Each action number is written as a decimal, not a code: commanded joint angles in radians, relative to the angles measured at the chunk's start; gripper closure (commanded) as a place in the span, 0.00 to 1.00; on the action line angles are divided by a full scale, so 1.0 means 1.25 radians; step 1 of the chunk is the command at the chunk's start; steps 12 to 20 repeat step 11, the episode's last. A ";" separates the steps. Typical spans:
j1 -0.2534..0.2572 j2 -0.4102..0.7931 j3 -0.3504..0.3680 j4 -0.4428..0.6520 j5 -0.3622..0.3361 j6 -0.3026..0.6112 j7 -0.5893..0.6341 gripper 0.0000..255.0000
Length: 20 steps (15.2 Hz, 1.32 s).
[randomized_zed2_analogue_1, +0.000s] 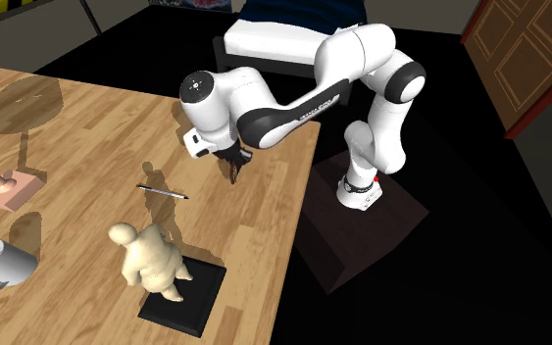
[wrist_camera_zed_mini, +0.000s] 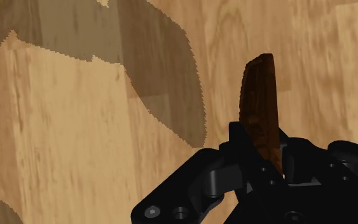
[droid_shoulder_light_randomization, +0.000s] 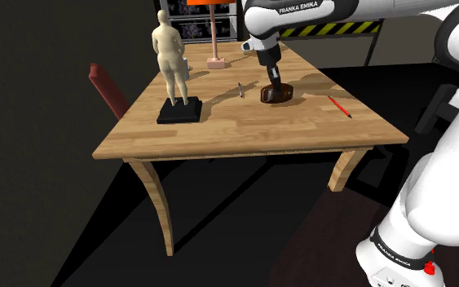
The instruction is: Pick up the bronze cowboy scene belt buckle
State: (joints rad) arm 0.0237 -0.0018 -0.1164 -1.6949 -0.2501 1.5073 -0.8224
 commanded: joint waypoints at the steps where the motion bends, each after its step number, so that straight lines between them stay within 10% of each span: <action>1: 0.000 -0.001 0.000 0.022 -0.001 -0.022 -0.006 1.00; 20: 0.001 0.019 0.001 0.134 -0.001 -0.112 -0.028 1.00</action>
